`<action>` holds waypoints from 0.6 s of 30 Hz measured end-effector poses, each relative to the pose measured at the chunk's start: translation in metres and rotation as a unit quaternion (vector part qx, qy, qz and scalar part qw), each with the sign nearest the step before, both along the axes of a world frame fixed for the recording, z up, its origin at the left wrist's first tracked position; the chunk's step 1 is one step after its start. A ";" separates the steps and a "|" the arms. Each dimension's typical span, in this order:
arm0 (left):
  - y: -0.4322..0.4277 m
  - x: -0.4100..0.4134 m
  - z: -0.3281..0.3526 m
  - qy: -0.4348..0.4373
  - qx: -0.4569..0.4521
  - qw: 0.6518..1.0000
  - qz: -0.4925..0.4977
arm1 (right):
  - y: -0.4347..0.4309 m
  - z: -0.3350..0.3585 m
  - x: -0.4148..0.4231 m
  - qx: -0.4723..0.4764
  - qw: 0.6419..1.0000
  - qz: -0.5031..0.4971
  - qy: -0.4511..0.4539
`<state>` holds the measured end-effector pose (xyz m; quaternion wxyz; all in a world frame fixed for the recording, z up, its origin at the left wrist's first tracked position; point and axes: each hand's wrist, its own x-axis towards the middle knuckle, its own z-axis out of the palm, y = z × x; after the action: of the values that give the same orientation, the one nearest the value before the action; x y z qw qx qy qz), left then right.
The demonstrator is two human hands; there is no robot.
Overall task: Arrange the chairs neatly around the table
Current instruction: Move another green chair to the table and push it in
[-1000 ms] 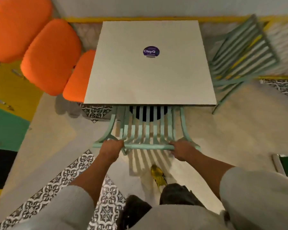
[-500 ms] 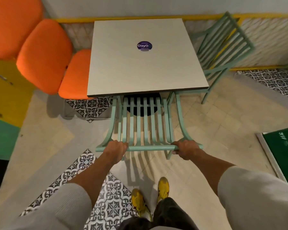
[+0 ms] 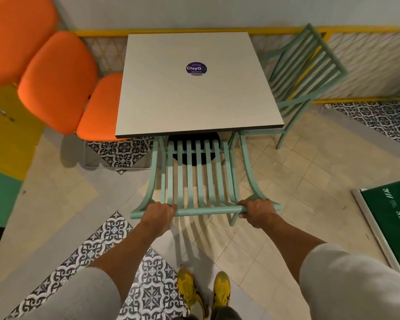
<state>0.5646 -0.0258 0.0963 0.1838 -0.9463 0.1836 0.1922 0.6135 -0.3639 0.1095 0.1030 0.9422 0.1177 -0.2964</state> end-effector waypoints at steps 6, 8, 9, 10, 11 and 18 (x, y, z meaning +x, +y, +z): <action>-0.014 0.007 -0.002 0.022 0.008 0.999 0.033 | -0.006 -0.003 0.002 0.035 0.999 -0.020 0.003; -0.019 0.008 -0.002 0.024 0.005 0.999 0.044 | -0.010 -0.006 0.001 0.038 0.999 -0.018 -0.013; -0.020 0.008 -0.002 0.027 0.004 0.998 0.049 | -0.011 -0.006 0.000 0.037 0.999 -0.015 -0.020; -0.021 0.008 -0.001 0.030 0.002 0.998 0.054 | -0.012 -0.007 0.000 0.036 0.999 -0.012 -0.025; -0.022 0.006 -0.001 0.032 -0.001 0.998 0.058 | -0.012 -0.007 -0.001 0.037 0.999 -0.010 -0.029; -0.027 0.000 -0.004 0.038 -0.036 0.992 0.114 | -0.016 0.000 -0.001 0.041 0.999 -0.010 -0.022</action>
<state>0.5650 -0.0531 0.0920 0.1195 -0.9592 0.0882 0.2407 0.6126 -0.3794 0.1092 0.0644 0.9531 0.1182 -0.2712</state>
